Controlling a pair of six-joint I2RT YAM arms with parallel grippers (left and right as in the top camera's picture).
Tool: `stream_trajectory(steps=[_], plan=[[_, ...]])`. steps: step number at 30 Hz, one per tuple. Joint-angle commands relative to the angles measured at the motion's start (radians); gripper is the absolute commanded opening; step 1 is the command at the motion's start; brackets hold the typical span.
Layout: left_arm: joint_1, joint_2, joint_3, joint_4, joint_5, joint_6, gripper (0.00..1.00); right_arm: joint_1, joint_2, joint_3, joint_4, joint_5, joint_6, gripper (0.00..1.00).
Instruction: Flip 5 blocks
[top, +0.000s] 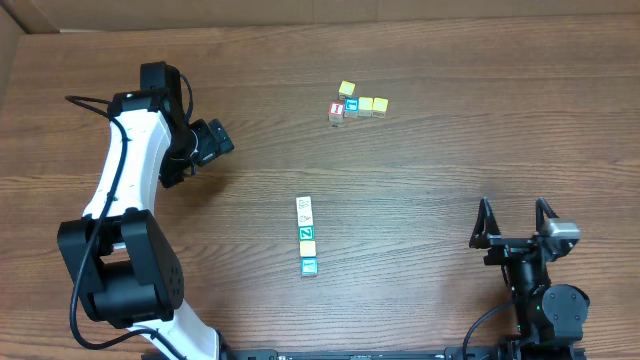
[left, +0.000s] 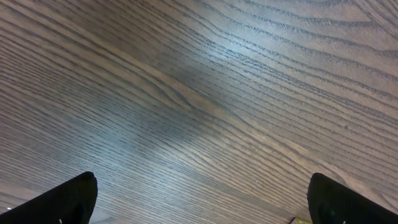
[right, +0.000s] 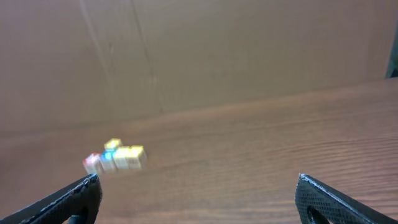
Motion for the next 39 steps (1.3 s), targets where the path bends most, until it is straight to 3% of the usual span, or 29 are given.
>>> stream_trajectory(steps=[1, 39], plan=[[-0.005, 0.01, 0.013, 0.0, -0.004, 0.0, 1.0, -0.003, -0.009, -0.011, 0.005, -0.032, -0.129, 1.0], [-0.005, 0.01, 0.013, 0.0, -0.004, 0.0, 1.0, -0.004, -0.009, -0.011, 0.005, -0.03, -0.143, 1.0]])
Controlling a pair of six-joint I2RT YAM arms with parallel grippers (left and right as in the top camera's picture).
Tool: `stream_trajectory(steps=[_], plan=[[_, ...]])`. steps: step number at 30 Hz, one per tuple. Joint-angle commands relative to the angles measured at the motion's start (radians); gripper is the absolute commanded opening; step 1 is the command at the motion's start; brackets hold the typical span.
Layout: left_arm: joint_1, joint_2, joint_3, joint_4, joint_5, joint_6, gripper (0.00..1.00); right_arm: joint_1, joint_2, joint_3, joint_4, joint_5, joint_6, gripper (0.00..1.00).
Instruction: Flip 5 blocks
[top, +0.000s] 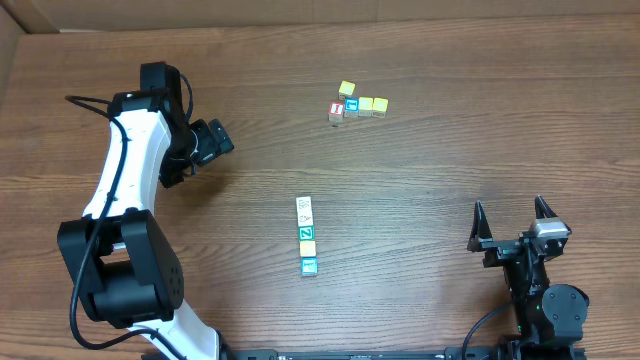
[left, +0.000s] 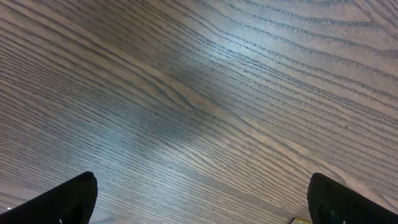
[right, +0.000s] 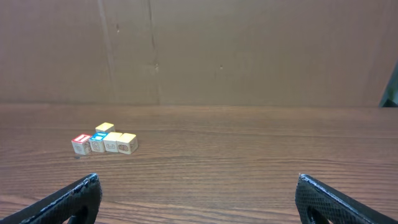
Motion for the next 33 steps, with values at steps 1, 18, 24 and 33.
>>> stream_trajectory(steps=[1, 18, 24, 33], plan=[[-0.005, 0.01, 0.013, 0.0, -0.004, 0.0, 1.0, -0.004, -0.009, -0.011, 0.005, -0.006, -0.004, 1.0], [-0.006, -0.26, 0.013, 0.0, -0.004, 0.0, 1.0, -0.004, -0.009, -0.011, 0.005, -0.006, -0.004, 1.0], [-0.006, -0.507, 0.013, 0.0, -0.004, 0.0, 1.0, -0.004, -0.009, -0.011, 0.005, -0.006, -0.004, 1.0], [-0.006, -0.785, 0.013, -0.001, -0.06, 0.001, 1.0, -0.004, -0.009, -0.011, 0.005, -0.006, -0.004, 1.0]])
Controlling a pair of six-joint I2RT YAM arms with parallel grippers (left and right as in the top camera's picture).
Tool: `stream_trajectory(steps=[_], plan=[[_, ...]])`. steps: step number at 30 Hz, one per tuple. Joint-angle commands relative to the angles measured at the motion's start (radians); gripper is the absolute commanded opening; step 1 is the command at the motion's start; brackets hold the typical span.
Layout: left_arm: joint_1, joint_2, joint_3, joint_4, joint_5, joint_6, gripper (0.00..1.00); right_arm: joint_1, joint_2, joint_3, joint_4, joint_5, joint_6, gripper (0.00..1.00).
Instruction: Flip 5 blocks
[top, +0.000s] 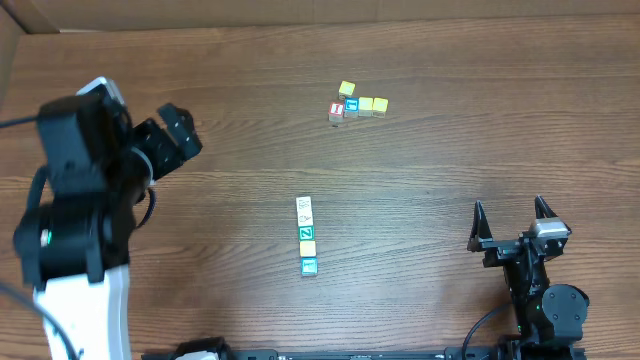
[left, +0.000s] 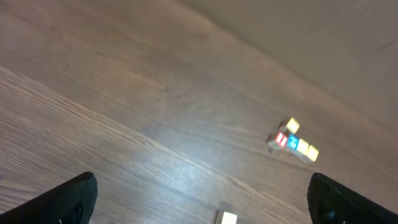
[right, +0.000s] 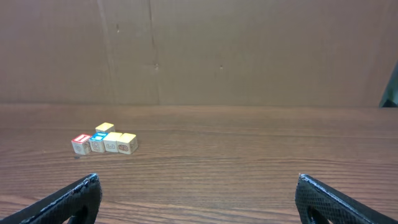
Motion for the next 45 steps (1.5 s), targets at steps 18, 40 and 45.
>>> stream_trajectory(steps=[18, 40, 45], plan=[[-0.006, -0.463, -0.117, -0.134, -0.1, 0.001, 1.0, -0.003, -0.009, -0.011, 0.005, -0.006, -0.004, 1.0], [-0.094, -1.087, -0.806, 0.774, -0.142, 0.001, 1.0, -0.003, -0.009, -0.011, 0.005, -0.006, -0.004, 1.0], [-0.093, -1.154, -0.965, 1.153, -0.153, 0.001, 1.0, -0.003, -0.009, -0.011, 0.005, -0.006, -0.004, 1.0]])
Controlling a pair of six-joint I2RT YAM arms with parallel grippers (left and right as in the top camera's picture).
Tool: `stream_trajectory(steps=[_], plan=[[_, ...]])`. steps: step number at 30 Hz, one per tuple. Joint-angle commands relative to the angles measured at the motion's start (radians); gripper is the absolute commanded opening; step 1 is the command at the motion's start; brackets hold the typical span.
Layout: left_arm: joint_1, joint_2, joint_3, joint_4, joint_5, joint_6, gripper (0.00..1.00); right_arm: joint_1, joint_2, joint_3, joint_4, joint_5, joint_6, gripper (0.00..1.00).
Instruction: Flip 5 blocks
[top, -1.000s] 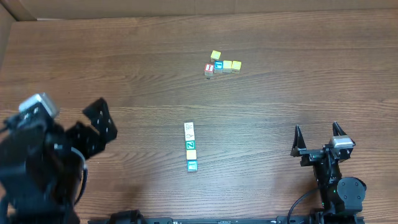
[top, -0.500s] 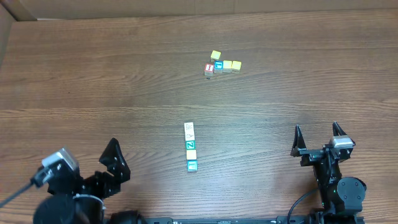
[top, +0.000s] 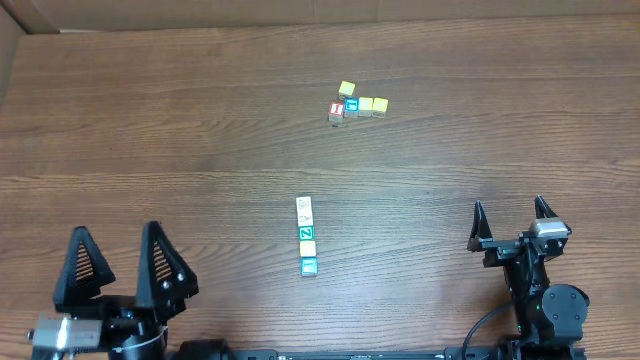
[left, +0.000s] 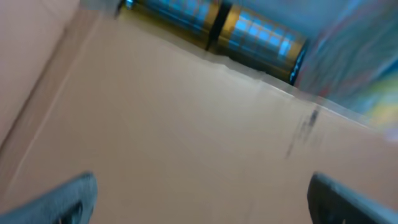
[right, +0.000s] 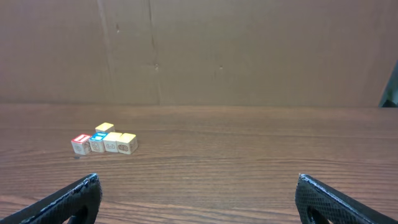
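A cluster of small blocks (top: 355, 103), yellow, red and blue, lies at the far middle of the table; it also shows in the right wrist view as the cluster (right: 104, 142). A column of blocks (top: 307, 235) lies at the table's centre, ending in a teal one. My left gripper (top: 118, 268) stands open at the front left, far from both groups. Its wrist view is blurred and shows the left gripper (left: 202, 199) against cardboard, with no blocks. My right gripper (top: 513, 218) stands open at the front right, seen empty as the right gripper (right: 199, 199).
A cardboard wall (right: 205, 50) stands behind the wooden table (top: 480, 120). Bare tabletop lies between both grippers and the block groups.
My left arm has moved from the upper left, raised above the table, to the front left corner. Its camera now faces cardboard instead of the table. The right arm and blocks have not moved.
My left gripper was open low over bare wood at the far left, and the right gripper was at the front right with a blurred view. Then the right view was level and sharp. Then the left arm was raised, and now it stands at the front left. No block has moved.
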Motion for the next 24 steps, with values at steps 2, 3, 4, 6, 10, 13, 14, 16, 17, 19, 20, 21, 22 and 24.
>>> stream_trajectory(steps=[2, 3, 4, 6, 10, 13, 14, 16, 17, 19, 20, 21, 22, 24], plan=[[-0.005, -0.039, -0.127, 0.251, -0.032, 0.001, 1.0, -0.003, -0.009, -0.011, 0.005, -0.005, -0.003, 1.0], [-0.005, -0.039, -0.147, 0.297, -0.04, 0.001, 1.0, -0.003, -0.009, -0.011, 0.005, -0.005, -0.003, 1.0], [-0.005, -0.039, -0.169, 0.346, -0.047, 0.001, 1.0, -0.003, -0.009, -0.011, 0.005, -0.005, -0.003, 1.0], [-0.005, -0.039, -0.211, 0.414, -0.05, 0.001, 1.0, -0.003, -0.009, -0.011, 0.005, -0.005, -0.004, 1.0], [-0.005, -0.039, -0.303, 0.494, -0.058, 0.001, 1.0, -0.003, -0.009, -0.011, 0.005, -0.005, -0.003, 1.0], [-0.005, -0.039, -0.362, 0.515, -0.063, 0.0, 1.0, -0.003, -0.009, -0.011, 0.005, -0.005, -0.003, 1.0], [-0.005, -0.039, -0.382, 0.515, -0.07, 0.0, 1.0, -0.003, -0.009, -0.011, 0.005, -0.005, -0.003, 1.0], [-0.005, -0.039, -0.415, 0.515, -0.073, 0.0, 1.0, -0.003, -0.009, -0.011, 0.005, -0.005, -0.004, 1.0], [-0.005, -0.039, -0.447, 0.515, -0.073, 0.0, 1.0, -0.003, -0.009, -0.011, 0.005, -0.005, -0.004, 1.0], [-0.005, -0.039, -0.476, 0.515, -0.072, 0.0, 1.0, -0.003, -0.009, -0.011, 0.005, -0.005, -0.004, 1.0], [-0.005, -0.039, -0.491, 0.515, -0.071, -0.002, 1.0, -0.003, -0.009, -0.011, 0.005, -0.005, -0.003, 1.0], [-0.005, -0.039, -0.507, 0.515, -0.072, -0.012, 1.0, -0.003, -0.009, -0.011, 0.005, -0.005, -0.003, 1.0], [-0.005, -0.039, -0.525, 0.514, -0.072, -0.025, 1.0, -0.003, -0.009, -0.011, 0.005, -0.005, -0.003, 1.0], [-0.004, -0.039, -0.552, 0.513, -0.072, -0.034, 1.0, -0.003, -0.009, -0.011, 0.005, -0.005, -0.003, 1.0]])
